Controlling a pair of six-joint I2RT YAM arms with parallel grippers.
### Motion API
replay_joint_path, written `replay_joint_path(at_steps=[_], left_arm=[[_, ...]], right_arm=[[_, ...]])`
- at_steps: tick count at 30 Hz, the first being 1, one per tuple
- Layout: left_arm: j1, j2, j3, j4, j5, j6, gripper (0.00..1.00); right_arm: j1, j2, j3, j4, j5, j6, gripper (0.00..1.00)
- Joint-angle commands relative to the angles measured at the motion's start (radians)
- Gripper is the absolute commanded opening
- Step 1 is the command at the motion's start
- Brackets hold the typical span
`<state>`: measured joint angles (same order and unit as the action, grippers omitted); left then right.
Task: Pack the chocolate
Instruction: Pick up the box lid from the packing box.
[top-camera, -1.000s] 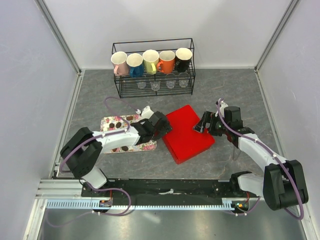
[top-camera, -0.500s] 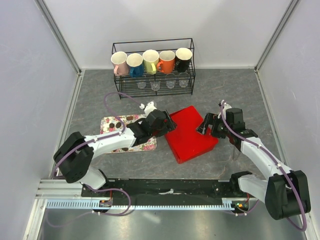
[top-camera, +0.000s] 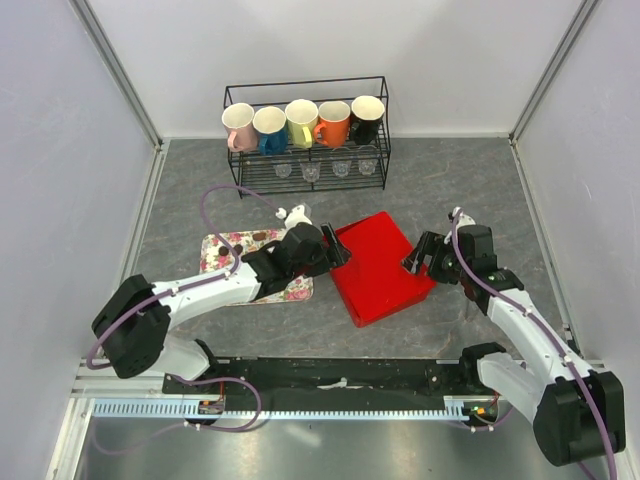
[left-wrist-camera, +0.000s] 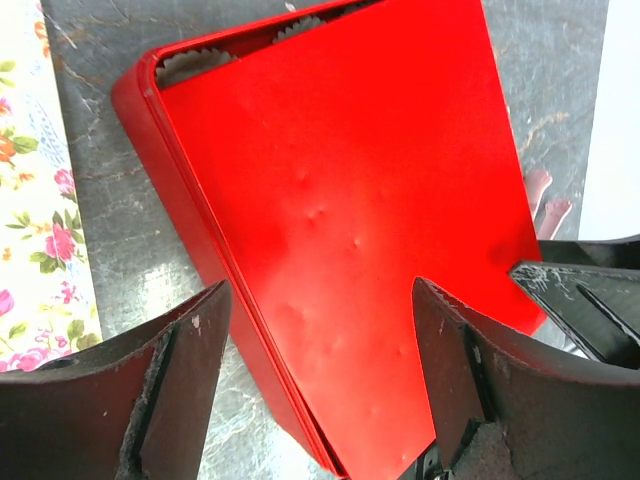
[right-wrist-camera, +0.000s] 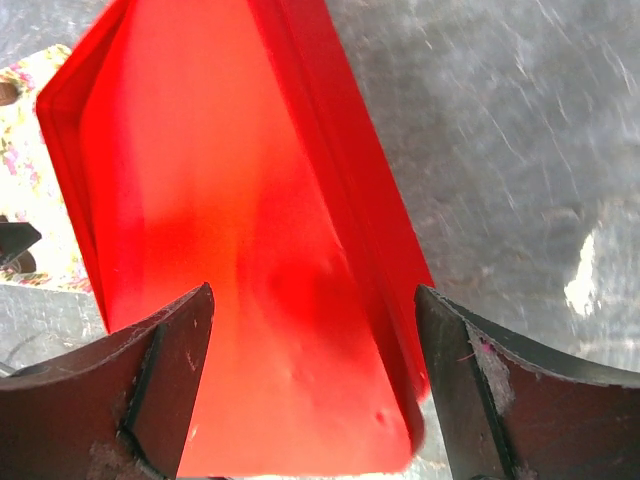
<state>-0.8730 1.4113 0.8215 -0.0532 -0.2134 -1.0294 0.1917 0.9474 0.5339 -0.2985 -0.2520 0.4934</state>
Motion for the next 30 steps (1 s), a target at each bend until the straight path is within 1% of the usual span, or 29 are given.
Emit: replay_joint_path(at_steps=[1,5,8,11,13,17,20,26,30], left_arm=[[-0.004,-0.011,0.001,0.004,0.026,0.055,0.80],[-0.003,0.063,0.037,-0.002,0.031,0.060,0.80],[0.015,0.104,0.063,-0.013,0.051,0.042,0.80],[0.032,0.140,0.083,-0.010,0.057,0.046,0.80],[0.045,0.163,0.099,-0.020,0.058,0.060,0.79],[0.061,0.192,0.145,-0.054,0.057,0.091,0.76],[0.081,0.206,0.159,-0.069,0.057,0.111,0.74],[0.120,0.247,0.179,-0.076,0.074,0.161,0.71],[0.147,0.276,0.203,-0.086,0.083,0.192,0.70]], right_arm=[[-0.035,-0.056,-0.038,-0.034,0.023,0.054,0.90],[-0.095,-0.125,-0.046,-0.088,-0.019,0.045,0.89],[-0.115,-0.136,-0.046,-0.119,-0.061,0.037,0.87],[-0.120,-0.151,-0.061,-0.119,-0.098,0.051,0.81],[-0.120,-0.157,-0.072,-0.119,-0.119,0.062,0.80],[-0.124,-0.173,-0.074,-0.120,-0.139,0.074,0.73],[-0.132,-0.173,-0.077,-0.117,-0.156,0.080,0.71],[-0.147,-0.188,-0.103,-0.096,-0.211,0.105,0.61],[-0.155,-0.202,-0.124,-0.085,-0.237,0.119,0.58]])
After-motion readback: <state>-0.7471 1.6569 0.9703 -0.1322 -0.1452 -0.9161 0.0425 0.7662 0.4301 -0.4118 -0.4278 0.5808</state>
